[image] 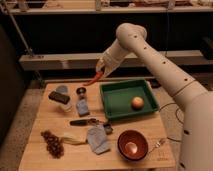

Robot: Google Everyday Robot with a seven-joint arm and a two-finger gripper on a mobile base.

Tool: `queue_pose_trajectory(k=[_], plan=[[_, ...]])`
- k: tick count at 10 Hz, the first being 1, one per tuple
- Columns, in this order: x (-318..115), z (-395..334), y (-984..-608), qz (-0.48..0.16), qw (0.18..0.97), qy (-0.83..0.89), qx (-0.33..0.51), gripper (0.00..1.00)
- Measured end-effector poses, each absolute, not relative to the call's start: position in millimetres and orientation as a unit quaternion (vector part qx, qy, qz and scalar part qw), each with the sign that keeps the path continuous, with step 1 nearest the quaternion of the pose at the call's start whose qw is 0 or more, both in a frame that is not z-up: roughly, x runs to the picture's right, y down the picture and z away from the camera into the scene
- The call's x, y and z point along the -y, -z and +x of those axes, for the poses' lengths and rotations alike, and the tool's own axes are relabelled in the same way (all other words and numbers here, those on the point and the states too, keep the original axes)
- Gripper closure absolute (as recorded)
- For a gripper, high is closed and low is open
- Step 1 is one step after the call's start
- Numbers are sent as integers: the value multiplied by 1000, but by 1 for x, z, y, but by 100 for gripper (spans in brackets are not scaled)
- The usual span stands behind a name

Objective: Place pepper in metal cup

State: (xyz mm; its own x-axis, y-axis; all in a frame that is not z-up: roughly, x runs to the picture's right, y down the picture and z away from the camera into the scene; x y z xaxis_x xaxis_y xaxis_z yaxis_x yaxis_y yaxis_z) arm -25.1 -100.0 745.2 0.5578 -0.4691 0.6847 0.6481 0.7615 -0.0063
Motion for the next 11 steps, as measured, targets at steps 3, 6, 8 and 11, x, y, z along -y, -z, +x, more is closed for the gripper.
queue_pose_trajectory(k=[3, 6, 8, 11], plan=[[103, -35, -767, -127, 866, 335, 348, 86], [97, -45, -791, -127, 870, 348, 326, 86], [94, -54, -804, -131, 871, 353, 316, 86], [88, -63, -824, -142, 872, 357, 302, 86]])
